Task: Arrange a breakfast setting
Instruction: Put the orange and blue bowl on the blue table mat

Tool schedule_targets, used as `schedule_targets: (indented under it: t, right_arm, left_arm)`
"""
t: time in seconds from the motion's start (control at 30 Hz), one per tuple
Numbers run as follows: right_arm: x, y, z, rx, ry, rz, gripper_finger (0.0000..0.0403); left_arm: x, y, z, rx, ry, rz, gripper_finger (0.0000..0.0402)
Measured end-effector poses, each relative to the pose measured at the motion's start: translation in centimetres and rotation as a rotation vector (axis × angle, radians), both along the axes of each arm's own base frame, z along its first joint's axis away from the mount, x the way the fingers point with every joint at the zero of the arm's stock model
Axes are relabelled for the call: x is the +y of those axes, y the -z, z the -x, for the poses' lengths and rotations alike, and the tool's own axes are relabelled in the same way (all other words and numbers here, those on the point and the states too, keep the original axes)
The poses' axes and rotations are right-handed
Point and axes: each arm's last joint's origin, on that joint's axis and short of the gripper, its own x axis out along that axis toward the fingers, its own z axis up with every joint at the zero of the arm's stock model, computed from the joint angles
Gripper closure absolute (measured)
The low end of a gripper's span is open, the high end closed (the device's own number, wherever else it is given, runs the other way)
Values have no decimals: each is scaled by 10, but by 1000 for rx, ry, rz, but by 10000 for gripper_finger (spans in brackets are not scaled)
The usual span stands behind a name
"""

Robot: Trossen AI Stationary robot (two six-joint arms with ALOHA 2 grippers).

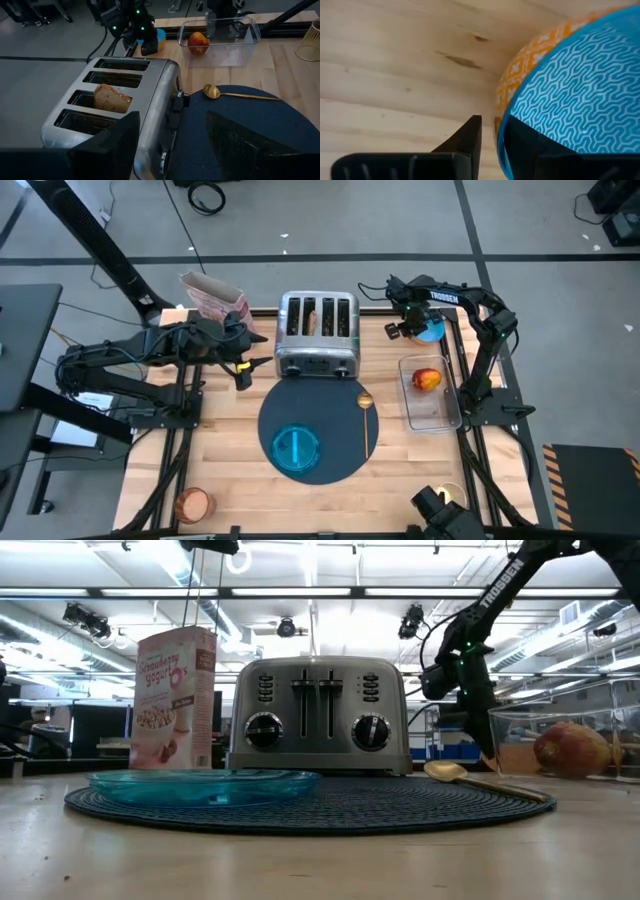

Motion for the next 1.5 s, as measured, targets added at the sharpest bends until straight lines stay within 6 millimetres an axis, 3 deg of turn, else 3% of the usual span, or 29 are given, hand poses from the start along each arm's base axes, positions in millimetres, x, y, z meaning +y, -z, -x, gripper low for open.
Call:
schedule_targets:
  t: [0.23, 0.47, 0.67, 0.97, 1.13, 1.23, 1.5]
  right_arm:
    - [3, 3, 3, 20, 8, -17, 383]
    - [3, -11, -6, 37, -32, -10, 384]
    - [3, -47, -27, 65, -125, 35, 384]
    - [18, -127, -59, 67, -178, 154, 384]
    - [46, -174, -79, -35, -173, 271, 384]
    - [75, -198, -90, -122, -162, 310, 384]
    - [173, -220, -124, -300, -207, 291, 384]
  left_arm:
    - [0, 0, 0, 4, 6, -12, 170]
    - [0, -3, 5, -14, 5, -13, 170]
    - [-2, -13, 24, -71, 5, -14, 170]
    - [-7, -25, 53, -163, 38, 20, 170]
    - [-12, -30, 66, -208, 100, 67, 170]
    - [-14, -30, 72, -215, 122, 74, 170]
    - [-20, -30, 84, -204, 199, 106, 170]
